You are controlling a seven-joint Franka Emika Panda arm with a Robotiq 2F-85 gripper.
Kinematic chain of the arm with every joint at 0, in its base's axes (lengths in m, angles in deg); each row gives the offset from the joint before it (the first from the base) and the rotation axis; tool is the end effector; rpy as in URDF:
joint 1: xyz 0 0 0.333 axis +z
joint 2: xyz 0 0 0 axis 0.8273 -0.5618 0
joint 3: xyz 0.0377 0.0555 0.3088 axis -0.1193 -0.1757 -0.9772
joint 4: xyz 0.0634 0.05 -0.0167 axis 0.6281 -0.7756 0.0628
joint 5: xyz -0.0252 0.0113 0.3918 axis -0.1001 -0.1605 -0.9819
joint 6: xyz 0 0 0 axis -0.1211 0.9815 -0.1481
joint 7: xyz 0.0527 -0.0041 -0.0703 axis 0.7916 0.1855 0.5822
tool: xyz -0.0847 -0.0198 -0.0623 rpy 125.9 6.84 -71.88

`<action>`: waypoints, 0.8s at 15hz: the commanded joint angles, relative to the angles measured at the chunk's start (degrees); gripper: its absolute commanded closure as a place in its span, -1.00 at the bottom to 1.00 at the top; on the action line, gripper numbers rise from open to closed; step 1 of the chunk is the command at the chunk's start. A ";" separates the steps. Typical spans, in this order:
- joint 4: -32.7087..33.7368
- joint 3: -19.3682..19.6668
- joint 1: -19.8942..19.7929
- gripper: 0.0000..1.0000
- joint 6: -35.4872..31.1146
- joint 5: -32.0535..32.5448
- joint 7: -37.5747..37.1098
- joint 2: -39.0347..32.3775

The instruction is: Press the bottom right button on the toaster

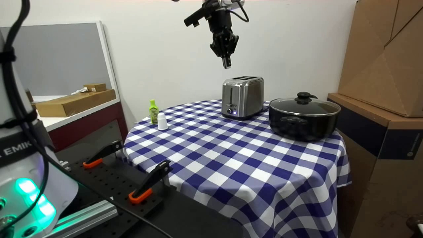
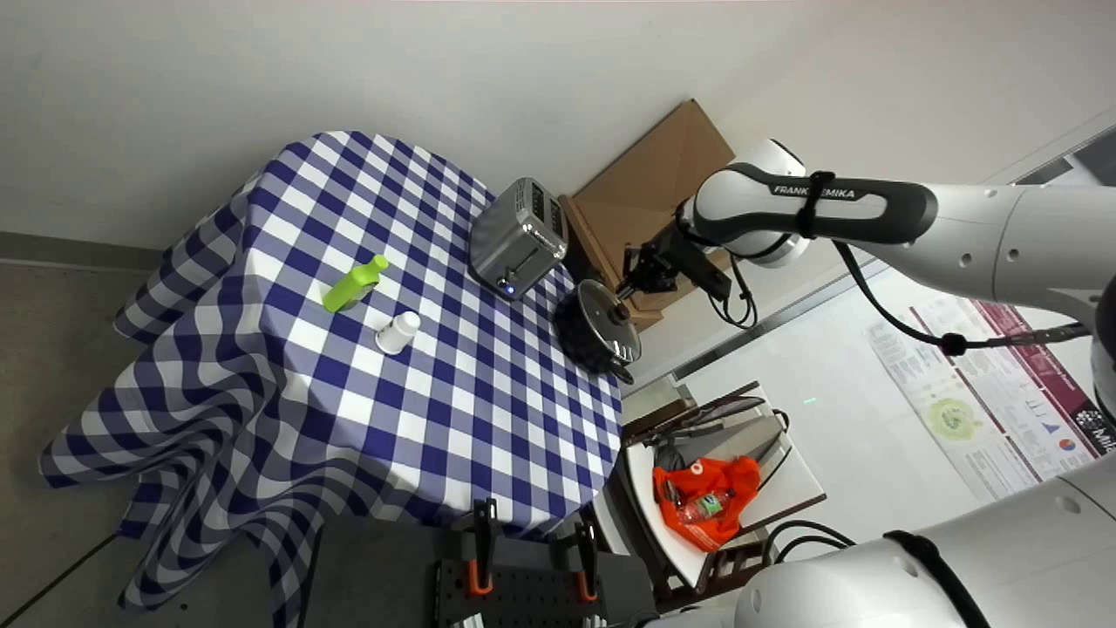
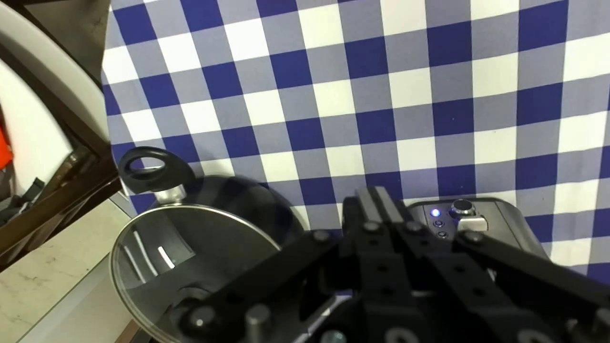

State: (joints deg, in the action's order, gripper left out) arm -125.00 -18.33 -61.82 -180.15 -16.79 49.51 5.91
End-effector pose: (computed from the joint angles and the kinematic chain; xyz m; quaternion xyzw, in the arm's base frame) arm 0.5559 -0.0522 0.3533 0.9848 -0.1404 0.0413 0.0941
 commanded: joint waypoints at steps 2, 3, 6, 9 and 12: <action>5.72 1.69 4.31 1.00 1.12 0.74 0.41 -8.56; 6.49 2.01 5.13 1.00 0.54 1.12 0.04 -10.25; 8.49 3.17 7.22 1.00 -0.85 1.61 -0.12 -15.34; 11.40 5.27 9.40 1.00 -2.11 3.84 -1.17 -20.80; 15.21 7.06 11.16 1.00 -3.53 4.76 -1.06 -26.04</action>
State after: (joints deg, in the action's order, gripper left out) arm -115.12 -13.58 -52.97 -182.50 -13.82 49.50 -14.41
